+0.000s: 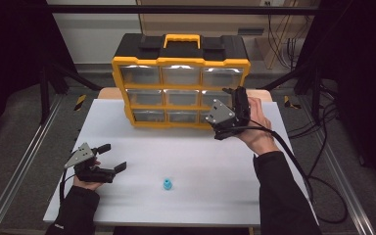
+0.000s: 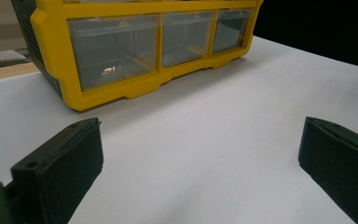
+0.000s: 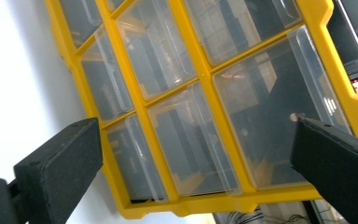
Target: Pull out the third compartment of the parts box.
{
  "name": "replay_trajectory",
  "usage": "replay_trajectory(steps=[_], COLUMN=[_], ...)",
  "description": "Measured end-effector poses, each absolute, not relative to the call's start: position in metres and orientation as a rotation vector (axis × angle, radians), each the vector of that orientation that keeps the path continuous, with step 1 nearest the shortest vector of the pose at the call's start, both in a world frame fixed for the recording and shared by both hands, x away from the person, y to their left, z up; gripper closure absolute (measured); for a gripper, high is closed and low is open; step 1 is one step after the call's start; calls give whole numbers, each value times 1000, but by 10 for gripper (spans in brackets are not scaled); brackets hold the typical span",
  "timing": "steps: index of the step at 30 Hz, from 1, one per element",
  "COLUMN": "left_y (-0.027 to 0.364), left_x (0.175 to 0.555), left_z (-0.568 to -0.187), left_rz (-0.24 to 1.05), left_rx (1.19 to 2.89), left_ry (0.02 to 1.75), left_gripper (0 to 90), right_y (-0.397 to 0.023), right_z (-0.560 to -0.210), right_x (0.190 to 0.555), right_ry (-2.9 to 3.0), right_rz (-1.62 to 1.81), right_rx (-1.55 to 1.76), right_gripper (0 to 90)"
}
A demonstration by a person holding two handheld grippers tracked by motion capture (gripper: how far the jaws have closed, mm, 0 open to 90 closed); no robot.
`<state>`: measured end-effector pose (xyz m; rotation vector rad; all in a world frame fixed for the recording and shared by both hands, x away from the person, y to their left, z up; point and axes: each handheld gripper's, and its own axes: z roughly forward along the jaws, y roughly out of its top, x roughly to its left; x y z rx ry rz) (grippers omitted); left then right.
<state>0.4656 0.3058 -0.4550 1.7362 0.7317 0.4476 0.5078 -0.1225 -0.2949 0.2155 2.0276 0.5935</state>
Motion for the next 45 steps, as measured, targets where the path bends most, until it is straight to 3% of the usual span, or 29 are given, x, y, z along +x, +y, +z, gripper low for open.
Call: replay_trajectory(steps=[45], left_y=[307], left_x=[467], left_z=[-456], left_rz=[448], left_rx=[1733], left_ry=[732], left_gripper=[0], right_y=[-108], right_z=[-282], right_x=[543], right_ry=[1942], right_rz=[434], right_rx=[107], right_gripper=[31])
